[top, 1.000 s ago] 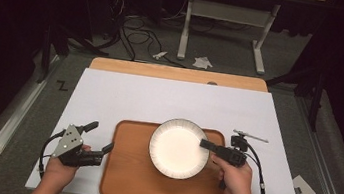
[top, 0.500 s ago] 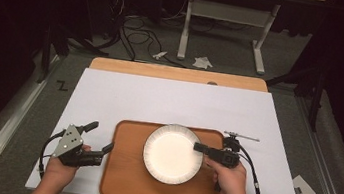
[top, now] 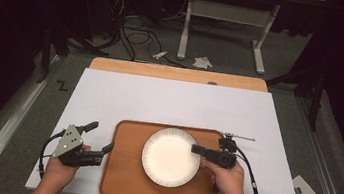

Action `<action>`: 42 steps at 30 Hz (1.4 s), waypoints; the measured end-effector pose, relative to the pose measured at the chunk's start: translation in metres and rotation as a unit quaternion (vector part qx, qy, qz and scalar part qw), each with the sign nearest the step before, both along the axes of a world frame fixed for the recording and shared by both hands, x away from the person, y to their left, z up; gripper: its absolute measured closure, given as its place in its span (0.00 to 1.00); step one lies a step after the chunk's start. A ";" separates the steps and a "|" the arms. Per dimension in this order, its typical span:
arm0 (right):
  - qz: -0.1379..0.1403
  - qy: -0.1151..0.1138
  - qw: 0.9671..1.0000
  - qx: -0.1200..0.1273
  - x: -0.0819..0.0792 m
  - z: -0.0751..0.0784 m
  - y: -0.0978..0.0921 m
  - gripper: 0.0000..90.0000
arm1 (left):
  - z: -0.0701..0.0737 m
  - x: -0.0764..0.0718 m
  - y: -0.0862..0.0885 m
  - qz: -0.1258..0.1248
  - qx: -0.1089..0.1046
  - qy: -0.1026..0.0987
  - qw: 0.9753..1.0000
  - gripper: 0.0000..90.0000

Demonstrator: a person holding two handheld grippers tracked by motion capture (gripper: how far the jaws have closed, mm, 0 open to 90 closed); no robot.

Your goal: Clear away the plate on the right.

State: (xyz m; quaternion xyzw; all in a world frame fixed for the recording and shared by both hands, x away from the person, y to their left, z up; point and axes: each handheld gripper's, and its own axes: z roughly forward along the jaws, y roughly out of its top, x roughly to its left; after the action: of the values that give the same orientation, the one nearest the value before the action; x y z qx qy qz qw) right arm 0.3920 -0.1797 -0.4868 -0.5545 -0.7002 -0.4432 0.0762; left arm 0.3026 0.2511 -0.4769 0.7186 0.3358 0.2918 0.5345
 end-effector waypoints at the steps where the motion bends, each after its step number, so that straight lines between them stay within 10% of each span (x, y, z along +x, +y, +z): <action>1: 0.001 0.001 1.000 0.000 0.000 0.000 0.000 0.94 | 0.000 0.000 0.000 0.000 0.000 0.000 1.000 0.18; 42: 0.035 0.001 0.996 -0.088 -0.001 -0.003 0.003 0.92 | 0.000 0.000 0.001 -0.001 -0.001 0.001 1.000 0.18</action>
State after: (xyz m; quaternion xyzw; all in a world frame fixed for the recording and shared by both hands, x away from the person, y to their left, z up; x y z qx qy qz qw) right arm 0.3906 -0.1769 -0.4900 -0.5347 -0.7553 -0.3765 0.0434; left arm 0.3022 0.2516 -0.4768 0.7187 0.3362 0.2903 0.5350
